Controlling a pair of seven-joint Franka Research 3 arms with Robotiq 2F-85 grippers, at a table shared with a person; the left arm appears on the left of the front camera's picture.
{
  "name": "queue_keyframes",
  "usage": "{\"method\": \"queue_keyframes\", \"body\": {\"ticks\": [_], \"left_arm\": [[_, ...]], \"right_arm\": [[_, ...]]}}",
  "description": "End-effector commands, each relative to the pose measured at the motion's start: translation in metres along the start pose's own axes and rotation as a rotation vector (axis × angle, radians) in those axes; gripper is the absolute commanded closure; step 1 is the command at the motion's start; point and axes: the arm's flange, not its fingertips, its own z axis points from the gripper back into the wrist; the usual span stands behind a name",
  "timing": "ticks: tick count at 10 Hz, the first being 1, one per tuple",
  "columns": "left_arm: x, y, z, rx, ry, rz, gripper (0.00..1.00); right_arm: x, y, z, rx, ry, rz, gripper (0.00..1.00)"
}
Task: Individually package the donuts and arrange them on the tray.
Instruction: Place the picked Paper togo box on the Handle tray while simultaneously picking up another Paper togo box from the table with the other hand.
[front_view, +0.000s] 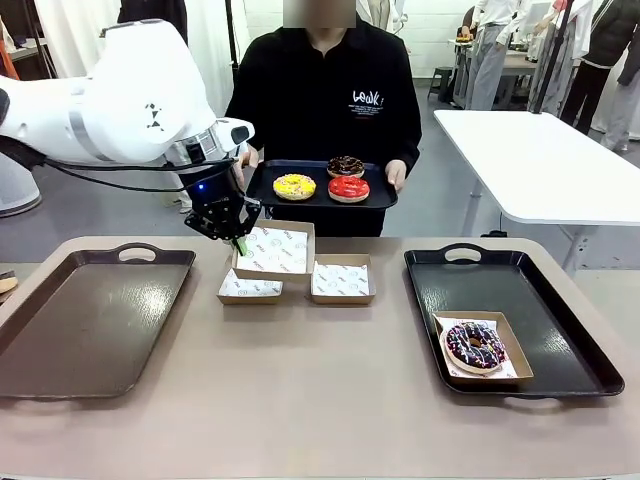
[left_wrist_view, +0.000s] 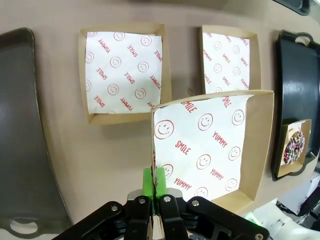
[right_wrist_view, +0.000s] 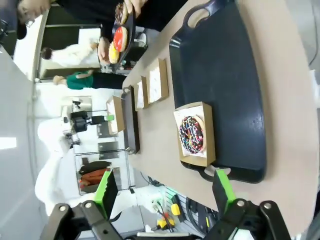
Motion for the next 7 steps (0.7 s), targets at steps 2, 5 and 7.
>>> {"method": "queue_keyframes", "body": {"ticks": [2, 5, 7], "left_arm": [[0.028, -0.012, -0.003, 0.040, 0.009, 0.034, 1.00], [0.038, -0.017, -0.005, 0.073, 0.007, 0.024, 1.00], [0.034, -0.016, -0.005, 0.141, 0.017, -0.038, 1.00]], "right_arm": [[0.006, -0.021, 0.014, 0.053, 0.017, 0.028, 0.00], [-0.001, -0.023, 0.010, 0.034, 0.017, 0.013, 0.00], [-0.001, -0.023, 0.010, 0.034, 0.017, 0.013, 0.00]]}}
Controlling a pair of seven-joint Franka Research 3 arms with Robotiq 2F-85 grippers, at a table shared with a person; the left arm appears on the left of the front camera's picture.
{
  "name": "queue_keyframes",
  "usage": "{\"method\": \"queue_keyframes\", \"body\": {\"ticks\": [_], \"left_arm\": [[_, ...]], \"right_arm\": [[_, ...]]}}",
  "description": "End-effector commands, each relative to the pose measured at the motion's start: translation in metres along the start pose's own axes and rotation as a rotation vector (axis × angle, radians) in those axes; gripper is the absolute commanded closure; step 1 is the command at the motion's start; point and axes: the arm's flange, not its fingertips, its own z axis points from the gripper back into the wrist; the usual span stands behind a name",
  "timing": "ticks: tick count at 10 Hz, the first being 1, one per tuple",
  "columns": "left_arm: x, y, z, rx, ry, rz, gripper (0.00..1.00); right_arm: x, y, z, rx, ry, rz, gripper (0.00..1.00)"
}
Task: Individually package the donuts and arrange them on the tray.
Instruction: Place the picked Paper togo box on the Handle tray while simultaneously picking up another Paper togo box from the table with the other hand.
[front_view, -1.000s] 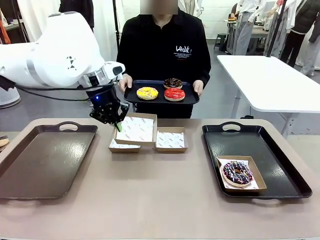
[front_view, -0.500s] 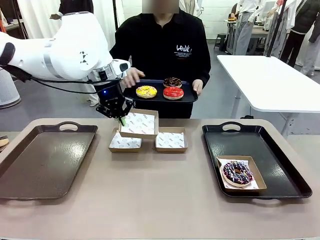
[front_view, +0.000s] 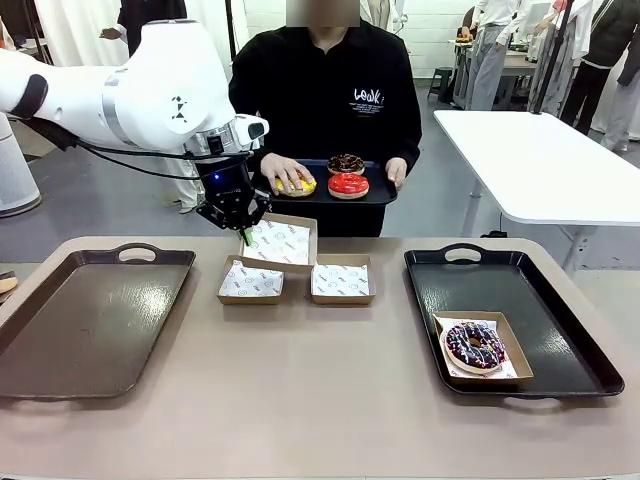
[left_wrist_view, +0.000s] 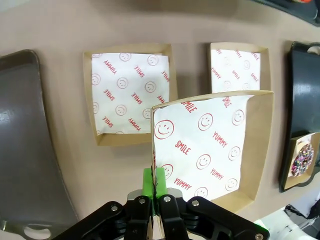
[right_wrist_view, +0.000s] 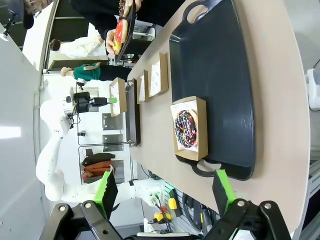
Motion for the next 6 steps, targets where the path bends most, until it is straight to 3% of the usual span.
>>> {"method": "queue_keyframes", "body": {"ticks": [1, 2, 3, 6], "left_arm": [[-0.0005, -0.0058, 0.0008, 0.102, 0.006, -0.023, 1.00], [-0.0038, -0.0081, -0.0016, 0.139, 0.016, -0.060, 1.00], [-0.0024, 0.0000, -0.0015, 0.035, 0.007, -0.024, 1.00], [-0.0024, 0.0000, -0.0015, 0.035, 0.007, -0.024, 1.00]], "right_arm": [[-0.0007, -0.0002, -0.0001, 0.011, -0.001, -0.012, 0.00], [-0.0007, -0.0002, -0.0001, 0.011, -0.001, -0.012, 0.00], [-0.0007, -0.0002, -0.0001, 0.011, -0.001, -0.012, 0.00], [-0.0007, -0.0002, -0.0001, 0.011, -0.001, -0.012, 0.00]]}}
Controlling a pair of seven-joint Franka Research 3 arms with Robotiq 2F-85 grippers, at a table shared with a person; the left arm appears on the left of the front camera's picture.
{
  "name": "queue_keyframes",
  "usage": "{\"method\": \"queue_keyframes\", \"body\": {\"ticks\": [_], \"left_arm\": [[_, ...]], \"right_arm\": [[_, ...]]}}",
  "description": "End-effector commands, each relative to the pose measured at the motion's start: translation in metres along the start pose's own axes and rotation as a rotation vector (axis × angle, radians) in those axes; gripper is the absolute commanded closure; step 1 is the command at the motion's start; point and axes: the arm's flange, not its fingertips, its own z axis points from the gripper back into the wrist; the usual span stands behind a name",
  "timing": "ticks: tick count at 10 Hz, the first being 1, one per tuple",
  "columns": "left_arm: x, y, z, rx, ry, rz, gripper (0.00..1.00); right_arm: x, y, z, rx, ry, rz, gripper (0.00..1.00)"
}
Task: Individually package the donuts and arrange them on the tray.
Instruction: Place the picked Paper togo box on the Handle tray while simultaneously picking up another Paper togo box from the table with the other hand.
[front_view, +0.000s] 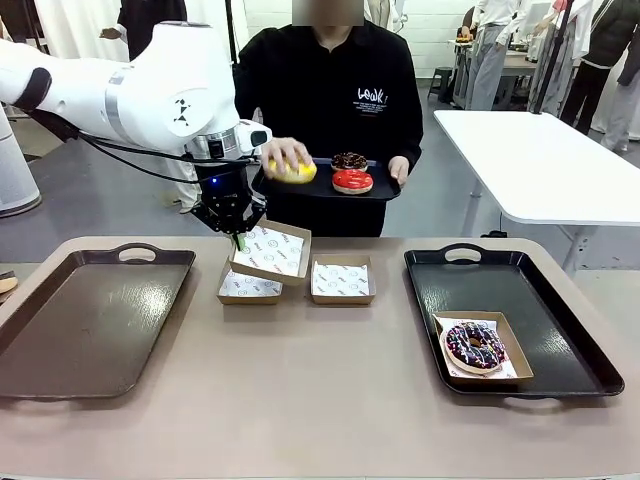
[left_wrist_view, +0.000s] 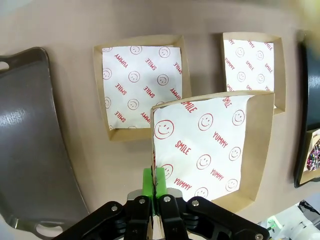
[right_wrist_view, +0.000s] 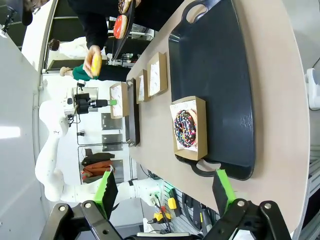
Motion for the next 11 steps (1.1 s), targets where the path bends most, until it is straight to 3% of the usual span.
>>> {"method": "queue_keyframes", "body": {"ticks": [1, 11], "left_arm": [[0.0018, -0.0003, 0.0015, -0.024, -0.008, 0.015, 1.00], [0.0018, -0.0003, 0.0015, -0.024, -0.008, 0.015, 1.00]], "right_arm": [[-0.0008, -0.0007, 0.0003, 0.015, -0.003, -0.012, 0.00], [-0.0008, -0.0007, 0.0003, 0.015, -0.003, -0.012, 0.00]]}}
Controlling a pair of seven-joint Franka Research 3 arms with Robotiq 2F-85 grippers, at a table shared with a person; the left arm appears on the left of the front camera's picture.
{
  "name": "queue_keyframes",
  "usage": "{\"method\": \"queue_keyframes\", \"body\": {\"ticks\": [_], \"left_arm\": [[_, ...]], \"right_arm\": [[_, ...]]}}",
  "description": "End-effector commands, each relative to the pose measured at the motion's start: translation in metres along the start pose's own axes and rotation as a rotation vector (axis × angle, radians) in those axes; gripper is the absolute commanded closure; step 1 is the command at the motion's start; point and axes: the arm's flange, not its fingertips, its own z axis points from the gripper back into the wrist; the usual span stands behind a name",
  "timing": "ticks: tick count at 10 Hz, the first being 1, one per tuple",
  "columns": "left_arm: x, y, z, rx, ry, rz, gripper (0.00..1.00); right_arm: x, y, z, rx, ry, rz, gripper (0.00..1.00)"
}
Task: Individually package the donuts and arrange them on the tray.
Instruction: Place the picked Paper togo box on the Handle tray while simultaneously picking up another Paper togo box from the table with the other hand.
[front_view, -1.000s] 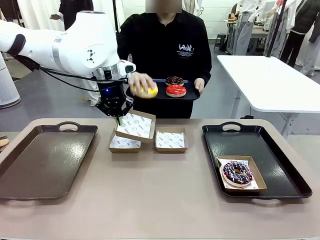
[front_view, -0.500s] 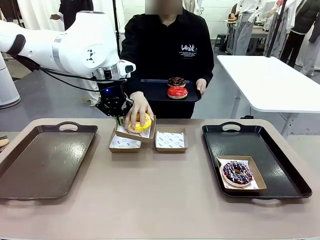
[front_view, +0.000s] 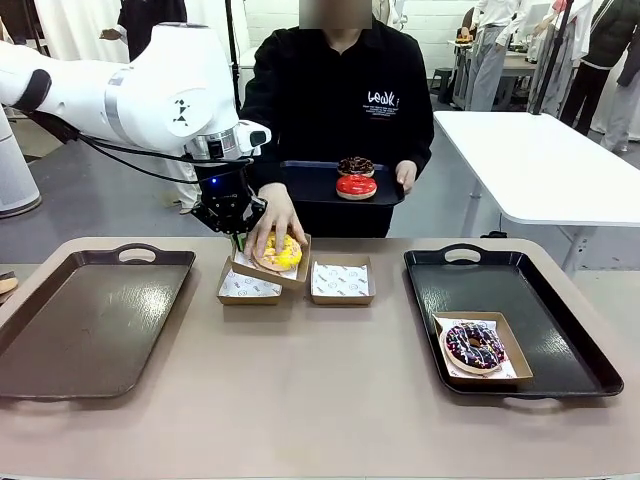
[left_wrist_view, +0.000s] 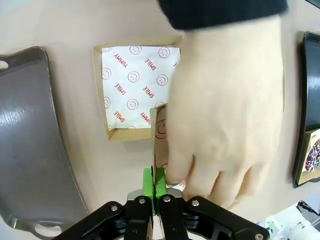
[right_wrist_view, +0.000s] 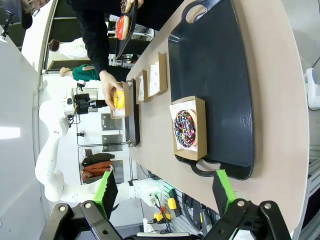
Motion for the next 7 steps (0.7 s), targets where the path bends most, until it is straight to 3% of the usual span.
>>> {"method": "queue_keyframes", "body": {"ticks": [1, 7], "left_arm": [[0.0013, -0.0010, 0.0014, -0.018, -0.009, 0.009, 1.00], [0.0013, -0.0010, 0.0014, -0.018, -0.009, 0.009, 1.00]], "right_arm": [[-0.0004, -0.0003, -0.0007, 0.016, 0.000, -0.011, 0.00], [-0.0004, -0.0003, -0.0007, 0.016, 0.000, -0.011, 0.00]]}}
